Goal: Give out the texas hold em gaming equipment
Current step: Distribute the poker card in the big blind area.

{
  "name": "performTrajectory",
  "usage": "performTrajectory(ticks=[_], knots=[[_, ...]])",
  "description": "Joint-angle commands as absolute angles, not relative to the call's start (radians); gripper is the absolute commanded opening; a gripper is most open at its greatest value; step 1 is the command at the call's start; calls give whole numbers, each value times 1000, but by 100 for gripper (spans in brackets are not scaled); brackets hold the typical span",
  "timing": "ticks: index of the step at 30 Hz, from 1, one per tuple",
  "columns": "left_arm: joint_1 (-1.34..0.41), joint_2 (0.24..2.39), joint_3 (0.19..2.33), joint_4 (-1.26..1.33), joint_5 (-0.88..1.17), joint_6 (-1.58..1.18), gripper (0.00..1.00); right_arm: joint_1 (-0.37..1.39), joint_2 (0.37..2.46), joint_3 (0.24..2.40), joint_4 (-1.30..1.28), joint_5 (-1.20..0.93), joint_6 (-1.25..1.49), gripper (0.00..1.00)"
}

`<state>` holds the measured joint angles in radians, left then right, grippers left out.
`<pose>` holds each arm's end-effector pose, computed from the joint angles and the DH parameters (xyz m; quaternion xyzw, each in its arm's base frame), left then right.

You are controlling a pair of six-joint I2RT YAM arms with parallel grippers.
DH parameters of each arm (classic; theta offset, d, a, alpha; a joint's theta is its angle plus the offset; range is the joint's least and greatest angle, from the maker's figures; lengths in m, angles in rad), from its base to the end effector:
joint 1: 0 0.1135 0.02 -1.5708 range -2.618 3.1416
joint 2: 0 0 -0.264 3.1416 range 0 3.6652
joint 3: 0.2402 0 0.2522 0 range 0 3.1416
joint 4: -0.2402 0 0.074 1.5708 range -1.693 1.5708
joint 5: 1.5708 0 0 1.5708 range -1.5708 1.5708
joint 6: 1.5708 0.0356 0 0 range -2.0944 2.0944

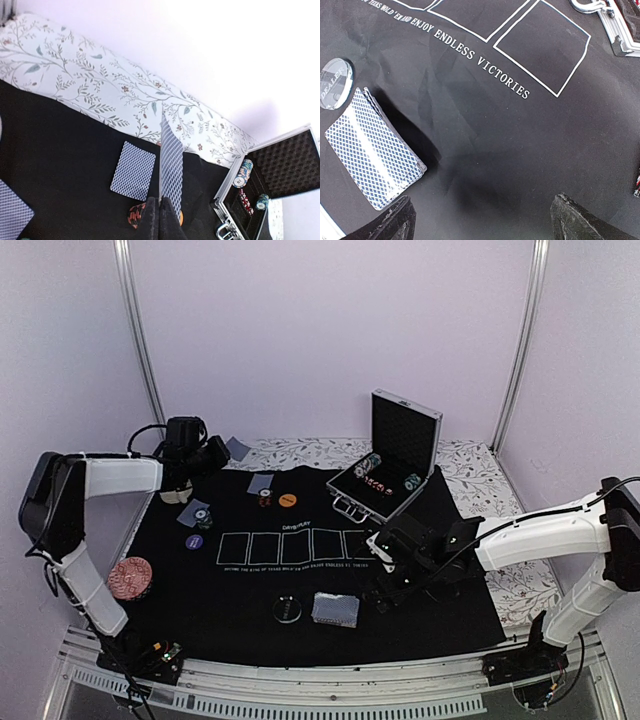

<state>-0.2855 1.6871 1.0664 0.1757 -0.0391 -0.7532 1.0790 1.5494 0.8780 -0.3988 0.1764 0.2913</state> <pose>0.3686 -0.1067 0.2349 -0.2061 0.8201 -0.2505 0.4714 0.1452 0.2578 0.1764 -0.3502 0.8996 0.0900 0.2451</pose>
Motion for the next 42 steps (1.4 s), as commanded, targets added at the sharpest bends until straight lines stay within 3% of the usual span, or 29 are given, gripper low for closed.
performTrajectory(ticks=[1,12,35,36,39,42], knots=[[-279,1807,1120,295,-107,-916,0,1075,1542,915,-413,196,290,96],[-289,2055,1222,300,-111,-971,0,1074,1560,928,-427,198,281,96],[-286,2136,1190,327,-47,-996,0,1075,1560,936,-442,200,281,96],[-286,2132,1186,323,-41,-1004,2,1075,1561,936,-442,200,278,97],[-289,2107,1150,336,-40,-1031,23,1075,1560,937,-443,202,278,97],[-289,2089,1133,333,-37,-1034,33,1075,1559,938,-443,200,278,96]])
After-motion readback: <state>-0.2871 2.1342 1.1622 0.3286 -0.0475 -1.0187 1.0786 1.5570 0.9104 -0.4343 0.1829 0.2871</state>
